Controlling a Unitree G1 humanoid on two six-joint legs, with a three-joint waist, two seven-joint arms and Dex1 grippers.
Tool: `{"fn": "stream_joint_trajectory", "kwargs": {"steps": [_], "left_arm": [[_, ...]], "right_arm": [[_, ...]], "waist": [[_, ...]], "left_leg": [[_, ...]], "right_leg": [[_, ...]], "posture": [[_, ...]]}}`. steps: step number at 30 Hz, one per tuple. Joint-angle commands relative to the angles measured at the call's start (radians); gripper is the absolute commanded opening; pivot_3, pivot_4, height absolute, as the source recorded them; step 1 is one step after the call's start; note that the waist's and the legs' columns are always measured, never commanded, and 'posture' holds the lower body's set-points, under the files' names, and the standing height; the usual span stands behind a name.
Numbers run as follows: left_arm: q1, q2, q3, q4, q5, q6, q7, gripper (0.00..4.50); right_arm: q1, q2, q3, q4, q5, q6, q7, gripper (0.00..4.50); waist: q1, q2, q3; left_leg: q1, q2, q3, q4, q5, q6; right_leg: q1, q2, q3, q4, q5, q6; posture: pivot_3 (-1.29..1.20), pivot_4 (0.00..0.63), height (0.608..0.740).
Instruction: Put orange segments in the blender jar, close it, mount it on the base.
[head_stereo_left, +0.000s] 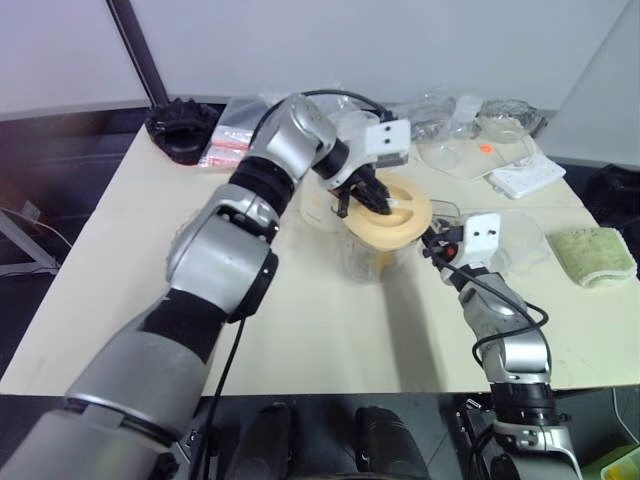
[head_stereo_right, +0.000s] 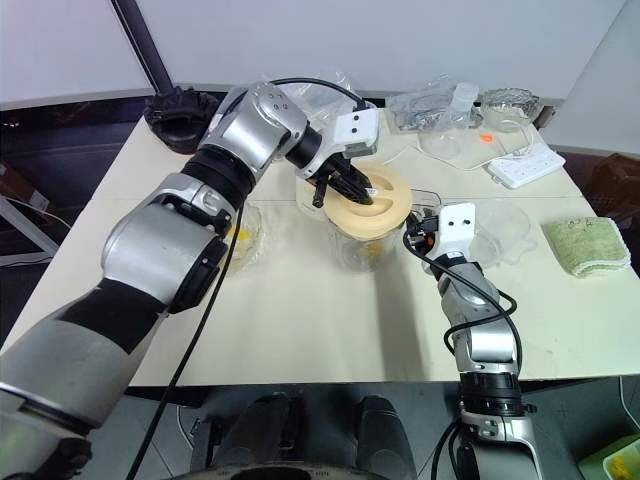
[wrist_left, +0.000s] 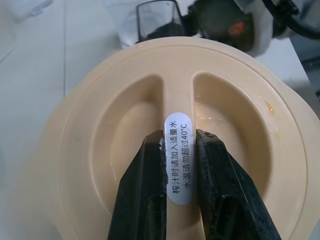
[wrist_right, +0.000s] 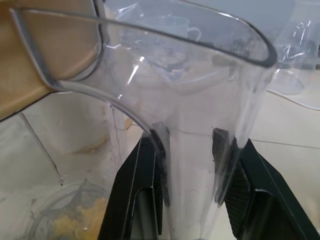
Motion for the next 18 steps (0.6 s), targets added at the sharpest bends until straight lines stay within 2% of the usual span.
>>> {"fn": "stream_joint_trajectory", "kwargs": {"steps": [1, 17, 18], "left_arm": [[0.097, -0.032, -0.024, 0.06, 0.033, 0.091, 0.118, 0.25], [0.149, -0.028, -0.05, 0.022, 0.047, 0.09, 0.085, 0.25], [0.149, -0.027, -0.051, 0.021, 0.047, 0.081, 0.077, 0.75]], "right_arm": [[-0.007, 0.003, 0.007, -0.069, 0.016, -0.029, 0.032, 1.0], [-0.013, 0.001, 0.012, -0.057, 0.014, -0.029, 0.047, 1.0], [-0.009, 0.001, 0.012, -0.059, 0.014, -0.03, 0.047, 1.0]], "waist": [[0.001, 0.0, -0.001], [0.001, 0.002, -0.006], [0.001, 0.002, -0.006]], "left_leg": [[0.0, 0.0, 0.0, 0.0, 0.0, 0.0], [0.001, -0.001, -0.001, 0.0, 0.0, 0.0], [0.001, -0.001, -0.001, 0.0, 0.0, 0.0]], "right_leg": [[0.0, 0.0, 0.0, 0.0, 0.0, 0.0], [0.002, -0.001, -0.001, -0.001, -0.002, -0.001], [0.002, -0.001, -0.001, -0.001, -0.002, -0.002]], "posture": [[0.0, 0.15, 0.74], [0.0, 0.15, 0.74], [0.0, 0.15, 0.74]]}}
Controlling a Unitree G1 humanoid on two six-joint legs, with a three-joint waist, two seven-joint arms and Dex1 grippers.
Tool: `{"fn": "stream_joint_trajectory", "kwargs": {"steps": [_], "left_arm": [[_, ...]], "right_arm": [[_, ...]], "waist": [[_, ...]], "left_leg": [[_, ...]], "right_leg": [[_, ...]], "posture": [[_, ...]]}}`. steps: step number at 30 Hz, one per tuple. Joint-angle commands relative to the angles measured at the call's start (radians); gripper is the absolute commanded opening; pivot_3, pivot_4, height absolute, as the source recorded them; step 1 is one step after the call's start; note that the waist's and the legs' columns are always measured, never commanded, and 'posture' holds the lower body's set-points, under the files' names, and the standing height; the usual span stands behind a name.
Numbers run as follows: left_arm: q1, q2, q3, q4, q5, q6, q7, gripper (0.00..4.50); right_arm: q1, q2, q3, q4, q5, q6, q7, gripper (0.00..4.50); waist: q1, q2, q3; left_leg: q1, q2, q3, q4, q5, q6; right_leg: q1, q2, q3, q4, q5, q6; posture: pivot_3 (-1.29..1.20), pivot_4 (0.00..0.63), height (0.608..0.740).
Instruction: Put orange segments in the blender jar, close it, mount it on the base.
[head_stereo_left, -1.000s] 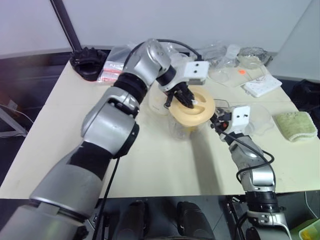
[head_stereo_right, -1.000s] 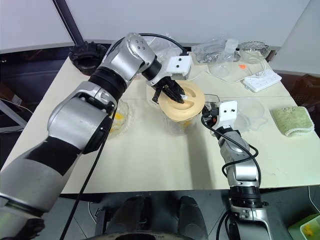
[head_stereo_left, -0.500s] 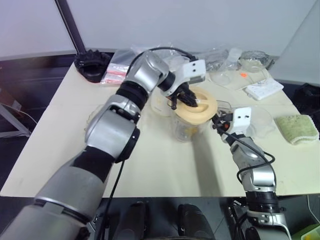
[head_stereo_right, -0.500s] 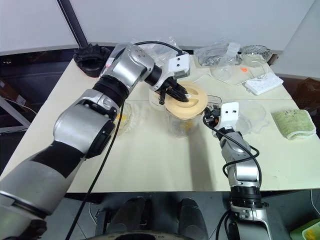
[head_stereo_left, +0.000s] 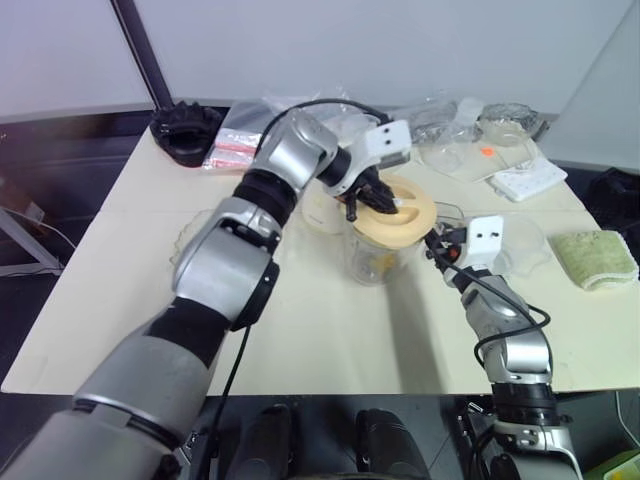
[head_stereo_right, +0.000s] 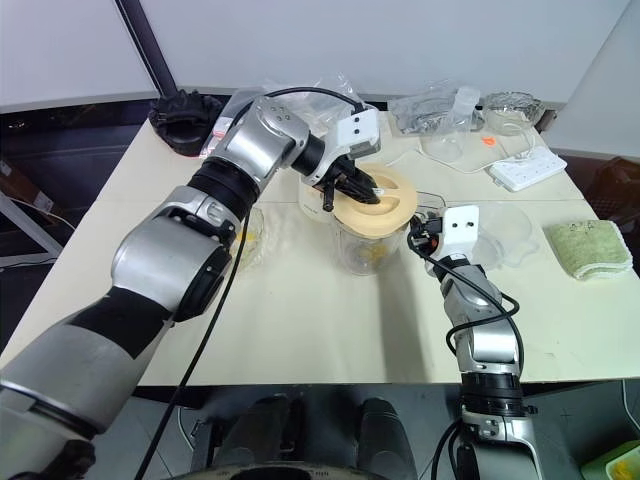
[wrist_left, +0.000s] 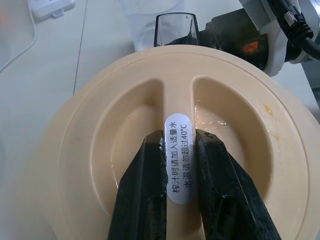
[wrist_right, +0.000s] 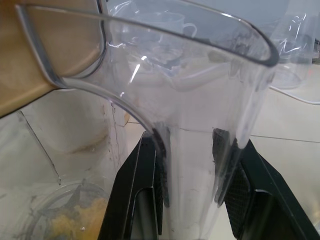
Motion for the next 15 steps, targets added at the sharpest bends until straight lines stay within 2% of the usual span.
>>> {"fn": "stream_joint_trajectory", "kwargs": {"steps": [1, 2, 6, 10, 15], "left_arm": [[0.101, -0.011, -0.072, 0.087, 0.064, 0.011, 0.026, 1.31], [0.098, -0.009, -0.073, 0.085, 0.063, 0.002, 0.018, 1.63], [0.06, -0.007, -0.048, 0.074, 0.037, -0.003, 0.007, 3.58], [-0.042, -0.003, 0.034, 0.039, -0.05, 0.057, -0.021, 3.58], [-0.191, 0.054, 0.135, -0.03, -0.155, 0.124, -0.039, 3.58]], "right_arm": [[-0.008, -0.002, 0.022, -0.074, 0.013, -0.033, 0.047, 1.0], [-0.007, -0.003, 0.023, -0.075, 0.013, -0.033, 0.047, 1.0], [-0.002, -0.009, 0.024, -0.073, 0.008, -0.033, 0.052, 1.0], [0.007, -0.019, 0.023, -0.071, 0.005, -0.032, 0.057, 1.0], [0.012, -0.03, 0.017, -0.061, 0.004, -0.034, 0.065, 1.0]], "waist": [[-0.002, 0.001, -0.001], [-0.003, 0.0, -0.001], [-0.007, -0.001, -0.002], [-0.007, -0.001, -0.001], [-0.012, -0.001, 0.007]], "left_leg": [[0.0, 0.0, 0.0, 0.0, 0.0, 0.0], [0.0, 0.0, 0.0, 0.0, 0.0, 0.0], [0.0, 0.001, 0.0, -0.001, 0.0, 0.0], [-0.001, 0.001, 0.0, -0.001, 0.0, 0.0], [-0.009, 0.0, 0.001, -0.002, 0.0, 0.0]], "right_leg": [[0.0, 0.0, 0.0, 0.0, 0.0, 0.0], [0.0, 0.0, 0.0, 0.0, 0.0, 0.0], [-0.001, 0.0, 0.0, 0.0, 0.0, 0.0], [-0.002, 0.0, 0.0, 0.0, 0.0, 0.0], [-0.011, 0.001, 0.0, 0.0, 0.001, 0.003]], "posture": [[0.0, 0.15, 0.74], [0.0, 0.15, 0.74], [0.0, 0.15, 0.74], [0.0, 0.15, 0.74], [0.0, 0.15, 0.74]]}}
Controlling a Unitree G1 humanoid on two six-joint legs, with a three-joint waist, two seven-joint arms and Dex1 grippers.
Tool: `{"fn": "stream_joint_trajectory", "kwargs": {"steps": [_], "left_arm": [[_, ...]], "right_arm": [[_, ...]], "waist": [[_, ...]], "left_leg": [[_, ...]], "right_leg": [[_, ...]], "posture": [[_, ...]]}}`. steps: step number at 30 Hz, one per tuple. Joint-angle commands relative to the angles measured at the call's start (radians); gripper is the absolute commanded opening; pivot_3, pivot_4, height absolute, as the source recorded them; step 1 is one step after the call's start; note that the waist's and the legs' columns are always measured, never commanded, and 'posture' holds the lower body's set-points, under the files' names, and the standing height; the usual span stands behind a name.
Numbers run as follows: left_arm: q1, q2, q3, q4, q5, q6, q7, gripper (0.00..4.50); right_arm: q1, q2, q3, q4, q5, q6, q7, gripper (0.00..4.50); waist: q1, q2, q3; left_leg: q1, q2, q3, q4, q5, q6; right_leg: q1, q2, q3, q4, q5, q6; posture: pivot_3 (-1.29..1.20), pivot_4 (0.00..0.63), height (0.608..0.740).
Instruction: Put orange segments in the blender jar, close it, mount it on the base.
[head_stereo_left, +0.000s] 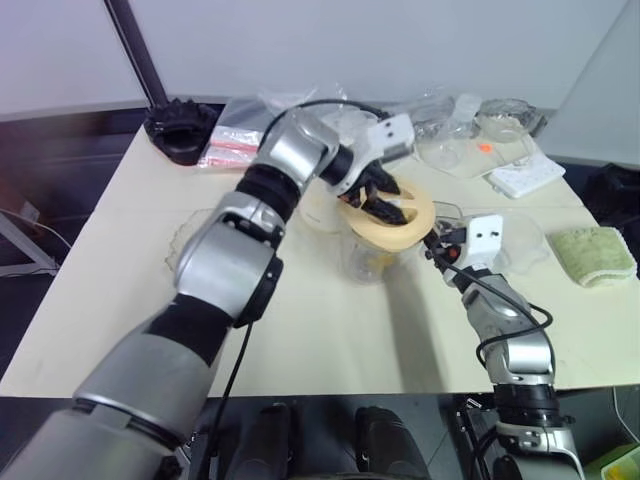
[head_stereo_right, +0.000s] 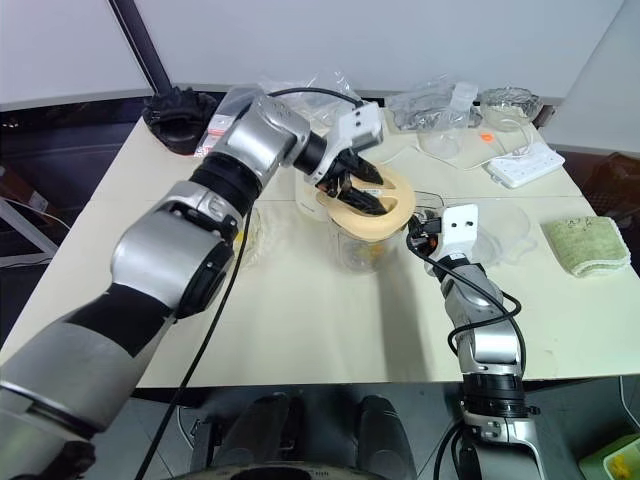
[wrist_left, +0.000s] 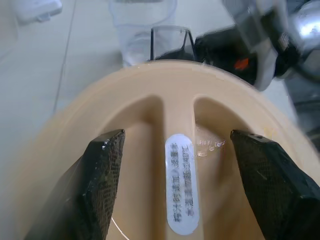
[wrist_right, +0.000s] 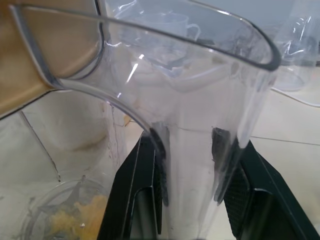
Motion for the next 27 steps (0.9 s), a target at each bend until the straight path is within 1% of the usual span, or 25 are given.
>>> {"fn": "stream_joint_trajectory", "kwargs": {"steps": [1, 3, 5, 9, 11, 13, 15, 18, 22, 24, 27], "left_arm": [[-0.124, 0.059, 0.078, -0.07, -0.075, 0.029, 0.008, 3.58], [-0.149, 0.1, 0.1, -0.085, -0.09, 0.019, 0.037, 3.58], [-0.142, 0.133, 0.133, -0.104, -0.111, -0.015, 0.101, 3.58], [-0.065, 0.189, 0.172, -0.189, -0.136, -0.005, 0.214, 3.58], [0.021, 0.222, 0.162, -0.305, -0.143, 0.048, 0.224, 3.58], [0.161, 0.261, 0.156, -0.516, -0.177, 0.148, 0.213, 3.58], [0.294, 0.292, 0.157, -0.711, -0.202, 0.259, 0.239, 3.58], [0.513, 0.341, 0.17, -0.992, -0.241, 0.367, 0.282, 3.58], [0.744, 0.367, 0.215, -1.294, -0.333, 0.496, 0.346, 3.58], [0.822, 0.368, 0.246, -1.4, -0.383, 0.56, 0.384, 3.58], [0.889, 0.368, 0.292, -1.506, -0.453, 0.618, 0.438, 3.58]], "right_arm": [[0.003, -0.016, 0.008, -0.037, 0.0, -0.016, 0.032, 1.0], [-0.001, -0.02, 0.006, -0.03, -0.001, -0.016, 0.036, 1.0], [-0.007, -0.025, 0.004, -0.023, -0.003, -0.014, 0.039, 1.0], [-0.027, -0.034, -0.007, -0.022, 0.004, 0.005, 0.041, 1.0], [-0.039, -0.043, -0.021, -0.023, 0.016, 0.02, 0.044, 1.0], [-0.051, -0.06, -0.026, -0.022, 0.02, 0.037, 0.054, 1.0], [-0.065, -0.075, -0.031, -0.018, 0.023, 0.057, 0.06, 1.0], [-0.102, -0.101, -0.047, -0.011, 0.036, 0.11, 0.055, 1.0], [-0.175, -0.13, -0.1, -0.038, 0.079, 0.206, 0.029, 1.0], [-0.228, -0.146, -0.129, -0.061, 0.104, 0.261, 0.014, 1.0], [-0.338, -0.172, -0.17, -0.082, 0.133, 0.368, -0.028, 1.0]], "waist": [[-0.004, 0.0, 0.003], [-0.014, 0.0, 0.003], [-0.018, 0.001, 0.003], [-0.018, 0.001, 0.003], [-0.019, 0.001, 0.004], [-0.019, 0.002, 0.004], [-0.019, 0.002, 0.004], [-0.018, 0.003, 0.005], [-0.014, 0.003, 0.006], [-0.014, 0.003, 0.006], [-0.017, 0.004, 0.007]], "left_leg": [[-0.001, 0.0, 0.0, -0.001, 0.0, 0.0], [-0.005, 0.0, 0.0, -0.001, 0.0, 0.0], [-0.007, 0.0, 0.0, -0.002, 0.0, 0.0], [-0.006, 0.0, 0.0, -0.002, 0.0, 0.0], [-0.006, 0.0, 0.001, -0.002, 0.0, 0.0], [-0.005, 0.0, 0.001, -0.001, 0.0, 0.0], [-0.006, 0.0, 0.001, -0.001, 0.0, 0.0], [-0.008, 0.0, 0.001, -0.001, 0.0, -0.001], [-0.009, -0.001, 0.001, -0.001, 0.002, -0.003], [-0.009, -0.002, 0.001, -0.001, 0.002, -0.004], [-0.008, -0.001, 0.001, -0.001, 0.003, -0.005]], "right_leg": [[-0.001, 0.0, 0.0, 0.001, 0.0, 0.0], [-0.006, 0.0, 0.0, 0.002, 0.0, 0.0], [-0.009, 0.0, 0.001, 0.003, 0.0, 0.0], [-0.01, 0.0, 0.001, 0.005, 0.0, 0.0], [-0.01, 0.0, 0.002, 0.006, 0.0, 0.0], [-0.01, 0.0, 0.003, 0.008, 0.0, 0.0], [-0.012, 0.0, 0.004, 0.009, 0.0, 0.0], [-0.014, 0.0, 0.004, 0.013, 0.0, 0.0], [-0.015, -0.002, 0.005, 0.012, 0.001, -0.001], [-0.015, -0.003, 0.005, 0.012, 0.001, -0.001], [-0.015, -0.003, 0.005, 0.012, 0.002, -0.003]], "posture": [[0.0, 0.15, 0.74], [0.0, 0.15, 0.74], [0.0, 0.15, 0.74], [0.0, 0.15, 0.74], [0.0, 0.15, 0.74], [0.0, 0.15, 0.74], [0.0, 0.15, 0.74], [0.0, 0.15, 0.74], [0.0, 0.15, 0.74], [0.0, 0.15, 0.74], [0.0, 0.15, 0.74]]}}
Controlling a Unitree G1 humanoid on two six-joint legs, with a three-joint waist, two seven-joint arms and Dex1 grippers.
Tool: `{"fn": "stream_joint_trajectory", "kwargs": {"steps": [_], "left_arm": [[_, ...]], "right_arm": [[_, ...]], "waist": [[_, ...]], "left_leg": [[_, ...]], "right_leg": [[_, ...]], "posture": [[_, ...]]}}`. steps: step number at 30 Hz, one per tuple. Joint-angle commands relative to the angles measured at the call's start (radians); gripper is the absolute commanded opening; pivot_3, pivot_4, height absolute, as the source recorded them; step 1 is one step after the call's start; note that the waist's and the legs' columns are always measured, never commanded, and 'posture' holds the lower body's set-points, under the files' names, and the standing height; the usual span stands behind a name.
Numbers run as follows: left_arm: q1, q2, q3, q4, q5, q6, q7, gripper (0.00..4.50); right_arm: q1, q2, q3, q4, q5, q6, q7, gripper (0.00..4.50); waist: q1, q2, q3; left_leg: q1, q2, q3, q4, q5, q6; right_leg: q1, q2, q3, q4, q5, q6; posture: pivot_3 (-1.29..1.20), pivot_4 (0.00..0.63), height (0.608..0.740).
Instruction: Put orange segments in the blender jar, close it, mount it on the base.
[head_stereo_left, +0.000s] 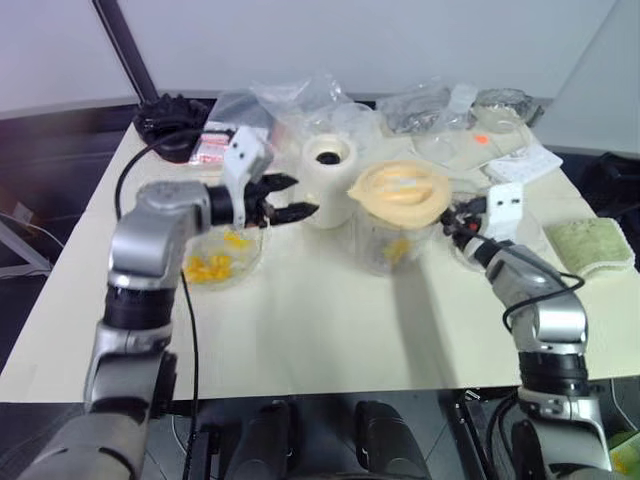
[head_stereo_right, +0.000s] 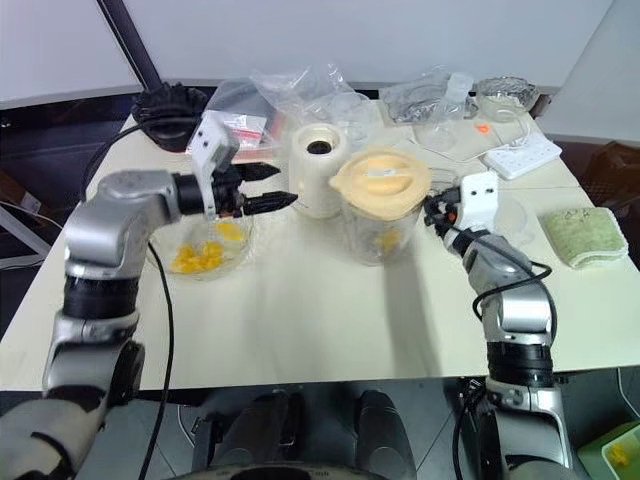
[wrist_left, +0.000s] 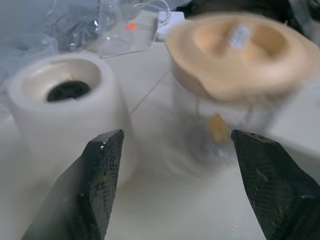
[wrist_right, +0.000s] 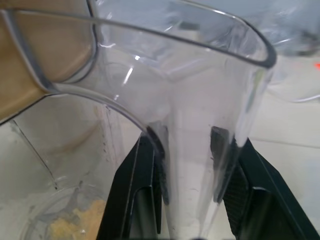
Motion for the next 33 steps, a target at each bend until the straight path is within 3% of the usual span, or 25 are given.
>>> {"fn": "stream_joint_trajectory", "kwargs": {"steps": [1, 5, 8, 17, 24, 33], "left_arm": [[0.031, 0.002, 0.085, -0.144, -0.098, 0.048, 0.064, 3.58], [0.073, 0.008, 0.105, -0.187, -0.131, 0.019, 0.13, 3.58], [0.089, 0.014, 0.135, -0.171, -0.127, -0.029, 0.195, 3.58], [0.135, 0.052, 0.153, -0.147, -0.089, -0.188, 0.331, 3.58], [0.212, 0.058, 0.166, -0.209, -0.113, -0.202, 0.406, 3.58], [0.259, 0.093, 0.176, -0.243, -0.145, -0.193, 0.435, 3.58]], "right_arm": [[-0.173, -0.035, -0.088, -0.088, 0.067, 0.09, -0.053, 1.0], [-0.343, -0.081, -0.096, -0.02, 0.067, 0.161, -0.068, 1.0], [-0.569, -0.093, -0.043, 0.166, 0.03, 0.135, -0.062, 1.0], [-0.995, 0.047, 0.059, 0.826, -0.079, -0.198, -0.009, 1.0], [-1.088, 0.128, 0.086, 1.122, -0.136, -0.36, 0.014, 1.0], [-1.089, 0.159, 0.106, 1.275, -0.202, -0.427, -0.014, 1.0]], "waist": [[-0.002, 0.001, 0.001], [-0.002, 0.003, 0.002], [-0.007, 0.004, 0.002], [-0.01, 0.004, 0.002], [-0.004, 0.004, 0.002], [-0.012, 0.004, 0.002]], "left_leg": [[0.0, 0.0, 0.0, 0.0, 0.0, 0.0], [0.0, 0.0, 0.001, -0.001, 0.0, 0.0], [0.0, 0.001, 0.001, -0.001, 0.0, 0.0], [0.0, 0.002, 0.004, -0.009, 0.002, -0.003], [-0.006, 0.001, 0.003, -0.014, 0.004, -0.007], [-0.006, 0.002, 0.003, -0.016, 0.006, -0.011]], "right_leg": [[0.0, 0.0, 0.0, 0.0, 0.0, 0.0], [-0.002, 0.001, 0.0, 0.0, 0.0, 0.0], [-0.002, 0.001, 0.0, 0.0, 0.0, -0.001], [-0.004, 0.002, 0.001, -0.004, 0.001, -0.002], [-0.009, 0.001, 0.0, -0.008, 0.002, -0.003], [-0.012, 0.002, 0.0, -0.008, 0.003, -0.005]], "posture": [[0.0, 0.15, 0.74], [0.0, 0.15, 0.74], [0.0, 0.15, 0.74], [0.0, 0.15, 0.74], [0.0, 0.15, 0.74], [0.0, 0.15, 0.74]]}}
